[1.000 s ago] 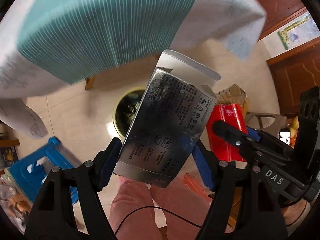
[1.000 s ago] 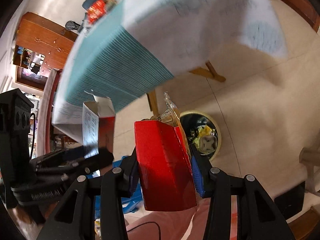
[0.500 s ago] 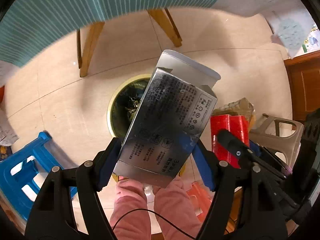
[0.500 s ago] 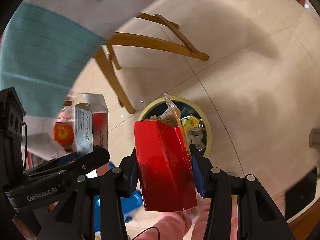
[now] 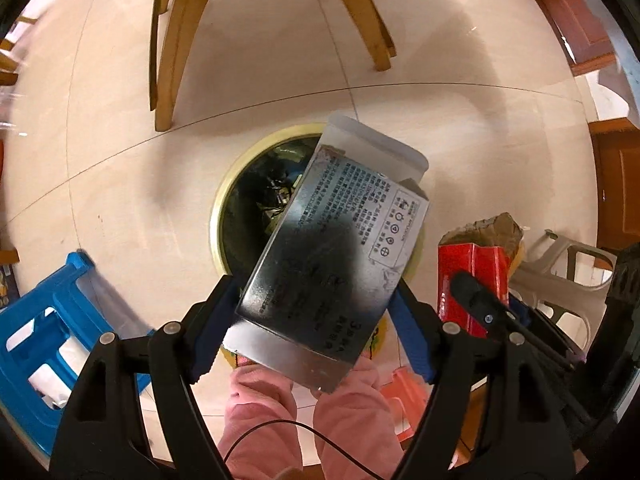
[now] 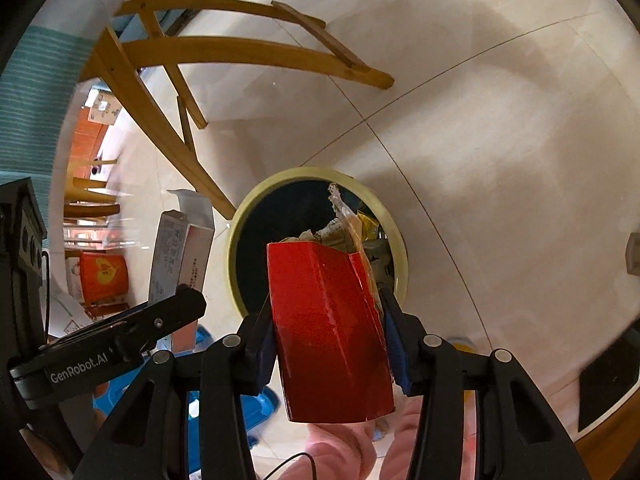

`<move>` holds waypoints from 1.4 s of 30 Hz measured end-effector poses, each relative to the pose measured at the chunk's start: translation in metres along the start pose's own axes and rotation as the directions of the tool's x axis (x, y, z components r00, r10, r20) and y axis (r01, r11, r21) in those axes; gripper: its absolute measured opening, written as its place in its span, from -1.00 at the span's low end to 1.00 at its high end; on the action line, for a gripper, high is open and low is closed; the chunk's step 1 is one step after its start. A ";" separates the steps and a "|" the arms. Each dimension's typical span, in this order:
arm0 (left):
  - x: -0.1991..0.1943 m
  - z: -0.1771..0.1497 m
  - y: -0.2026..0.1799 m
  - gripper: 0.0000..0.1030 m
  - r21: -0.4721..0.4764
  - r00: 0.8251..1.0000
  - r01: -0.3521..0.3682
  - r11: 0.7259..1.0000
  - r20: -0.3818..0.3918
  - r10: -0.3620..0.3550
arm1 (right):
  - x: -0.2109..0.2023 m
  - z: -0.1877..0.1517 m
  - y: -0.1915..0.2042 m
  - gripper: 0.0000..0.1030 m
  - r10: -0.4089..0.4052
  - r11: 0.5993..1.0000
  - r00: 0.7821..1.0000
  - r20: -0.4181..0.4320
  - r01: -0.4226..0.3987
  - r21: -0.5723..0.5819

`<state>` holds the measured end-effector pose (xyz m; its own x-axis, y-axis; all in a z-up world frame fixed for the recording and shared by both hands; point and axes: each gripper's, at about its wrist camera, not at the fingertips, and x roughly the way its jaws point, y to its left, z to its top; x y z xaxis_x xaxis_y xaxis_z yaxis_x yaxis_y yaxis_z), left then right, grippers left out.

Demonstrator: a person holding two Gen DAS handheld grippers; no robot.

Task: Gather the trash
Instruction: 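Open both grippers above the bin to drop the packet and box, then raise both tools from the bin back toward the table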

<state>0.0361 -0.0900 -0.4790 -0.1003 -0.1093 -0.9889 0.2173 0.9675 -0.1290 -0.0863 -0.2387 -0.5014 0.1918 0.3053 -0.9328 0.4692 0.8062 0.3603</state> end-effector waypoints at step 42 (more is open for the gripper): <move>-0.156 -0.056 0.068 0.64 -0.112 0.958 0.000 0.994 0.285 0.033 | -0.068 -0.009 0.083 0.72 0.082 0.992 0.988 0.133 -0.069 -0.105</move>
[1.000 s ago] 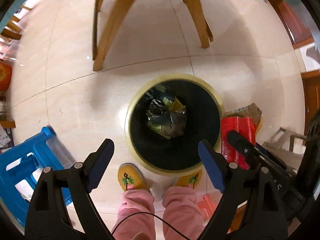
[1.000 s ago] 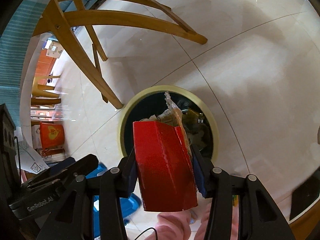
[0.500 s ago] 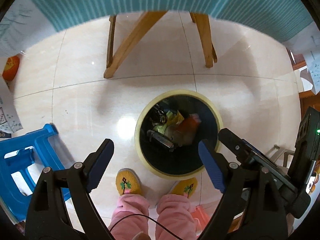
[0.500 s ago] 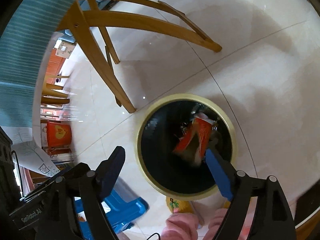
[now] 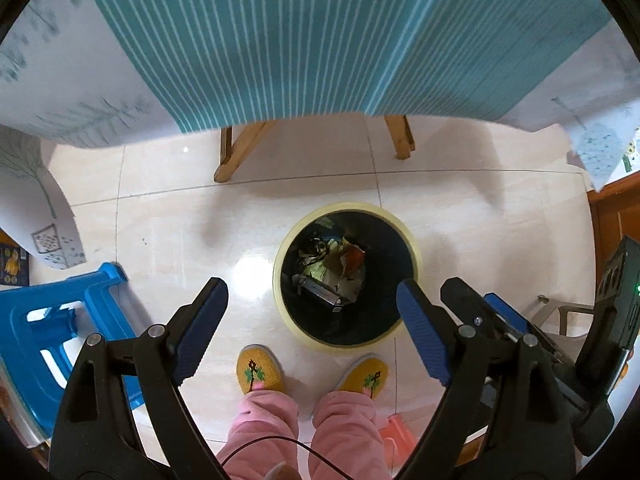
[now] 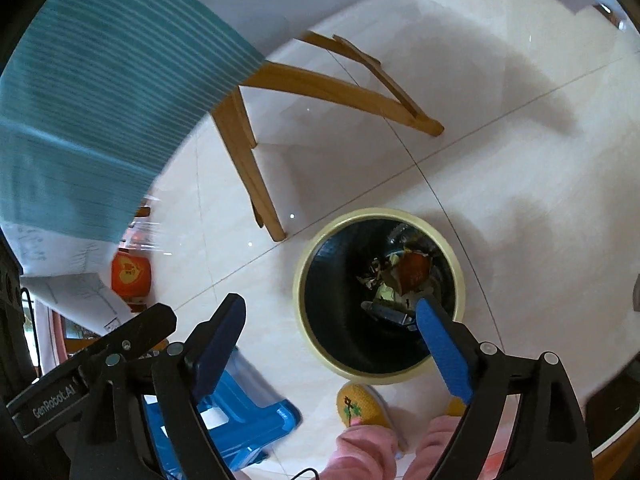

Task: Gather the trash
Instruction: 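Raise both tools from the bin back toward the table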

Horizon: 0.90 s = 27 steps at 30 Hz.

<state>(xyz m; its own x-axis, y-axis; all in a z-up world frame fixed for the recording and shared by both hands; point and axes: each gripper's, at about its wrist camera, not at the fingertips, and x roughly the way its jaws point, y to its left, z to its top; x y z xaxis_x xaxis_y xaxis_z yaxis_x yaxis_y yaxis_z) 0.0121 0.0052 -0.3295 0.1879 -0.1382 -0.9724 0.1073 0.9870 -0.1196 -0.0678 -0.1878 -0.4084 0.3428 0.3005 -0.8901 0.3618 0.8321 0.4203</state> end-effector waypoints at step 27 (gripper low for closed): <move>-0.338 0.067 -0.046 0.64 0.040 0.934 0.021 0.999 0.356 -0.034 | -0.337 0.053 0.118 0.73 0.140 0.963 0.963 0.228 -0.079 -0.259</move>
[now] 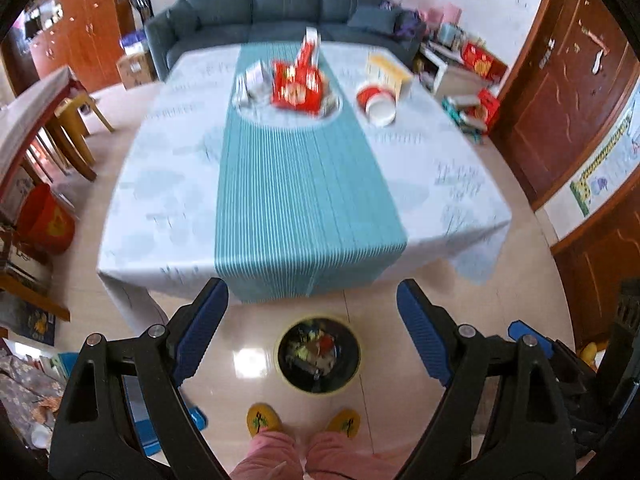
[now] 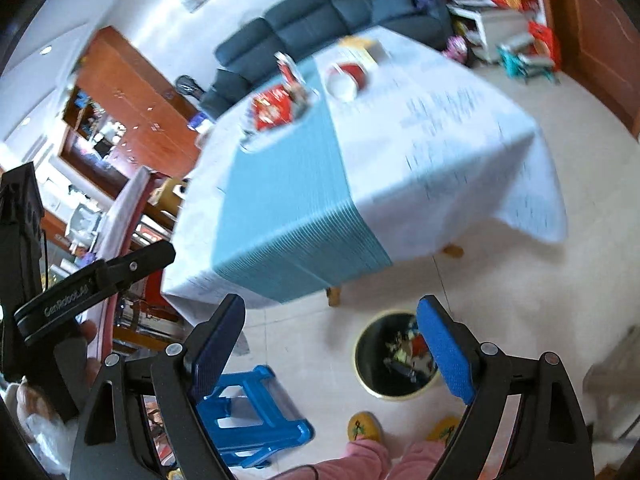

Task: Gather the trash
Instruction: 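Raise both tools from the bin back toward the table, then grasp the lavender milk box with the left gripper while the right gripper grasps the red snack bag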

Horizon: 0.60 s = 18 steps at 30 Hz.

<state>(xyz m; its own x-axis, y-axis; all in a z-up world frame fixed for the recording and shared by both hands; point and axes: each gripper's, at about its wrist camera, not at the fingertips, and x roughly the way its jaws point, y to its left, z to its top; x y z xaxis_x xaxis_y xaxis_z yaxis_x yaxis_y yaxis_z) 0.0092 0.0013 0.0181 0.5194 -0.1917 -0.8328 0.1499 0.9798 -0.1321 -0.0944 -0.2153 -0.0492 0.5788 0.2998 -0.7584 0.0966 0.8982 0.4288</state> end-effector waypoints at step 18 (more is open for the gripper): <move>-0.025 0.094 0.018 0.62 -0.129 0.993 -0.094 0.987 0.052 0.101 | -0.008 0.144 0.051 0.73 0.081 0.971 0.992 0.092 -0.057 -0.232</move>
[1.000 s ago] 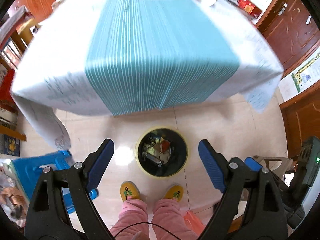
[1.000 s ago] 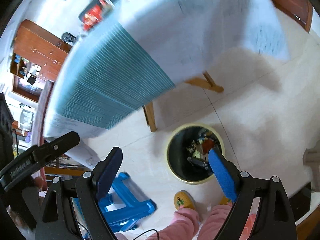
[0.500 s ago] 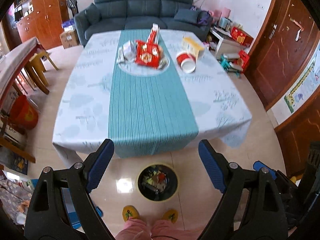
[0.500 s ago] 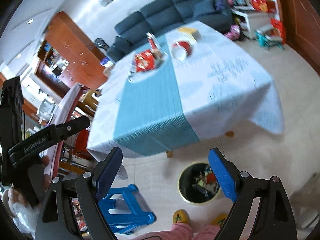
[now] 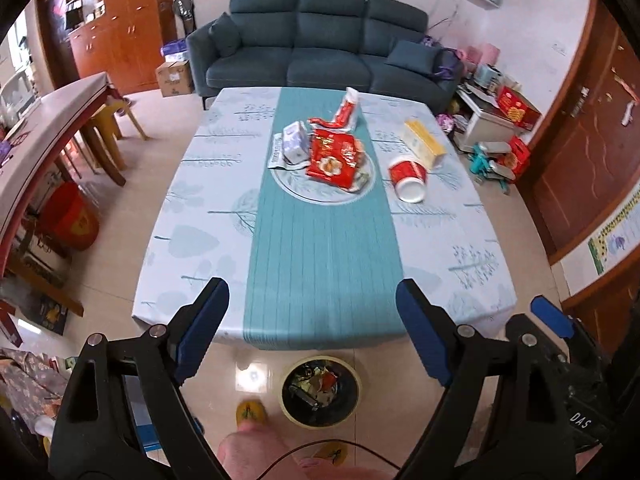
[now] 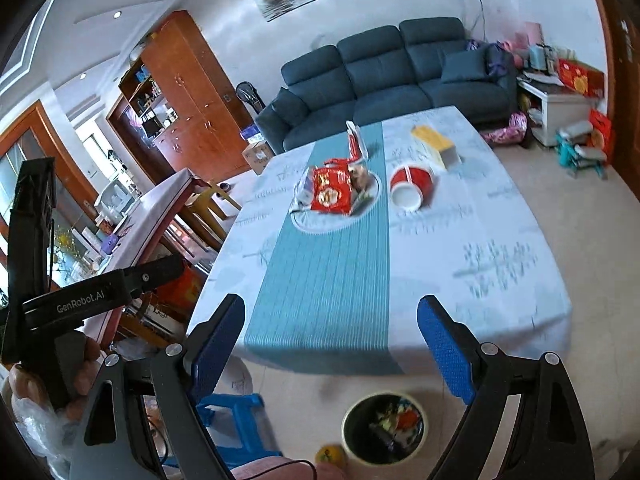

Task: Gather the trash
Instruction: 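Grasp the lavender milk box with the left gripper while the right gripper grasps the red snack bag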

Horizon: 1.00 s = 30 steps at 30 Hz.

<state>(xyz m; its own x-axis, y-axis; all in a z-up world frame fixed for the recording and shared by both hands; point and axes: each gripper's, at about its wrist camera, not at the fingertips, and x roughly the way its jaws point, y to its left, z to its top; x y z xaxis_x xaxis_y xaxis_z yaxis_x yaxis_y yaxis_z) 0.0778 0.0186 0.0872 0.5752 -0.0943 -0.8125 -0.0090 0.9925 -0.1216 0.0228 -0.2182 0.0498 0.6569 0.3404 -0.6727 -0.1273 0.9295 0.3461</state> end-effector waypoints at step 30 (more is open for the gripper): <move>0.350 0.240 0.088 -0.04 0.112 0.865 0.342 0.933 -0.425 -0.266 | 0.404 0.164 0.014 0.64 -0.221 0.954 0.919 -0.327 0.273 0.123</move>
<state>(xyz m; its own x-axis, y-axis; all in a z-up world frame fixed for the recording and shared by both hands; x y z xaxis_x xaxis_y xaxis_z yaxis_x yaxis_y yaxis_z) 0.4750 0.0916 -0.0711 0.1527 -0.3780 -0.9131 0.2800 0.9026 -0.3269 0.4083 -0.0909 -0.1098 0.3887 0.1542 -0.9084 0.1488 0.9624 0.2271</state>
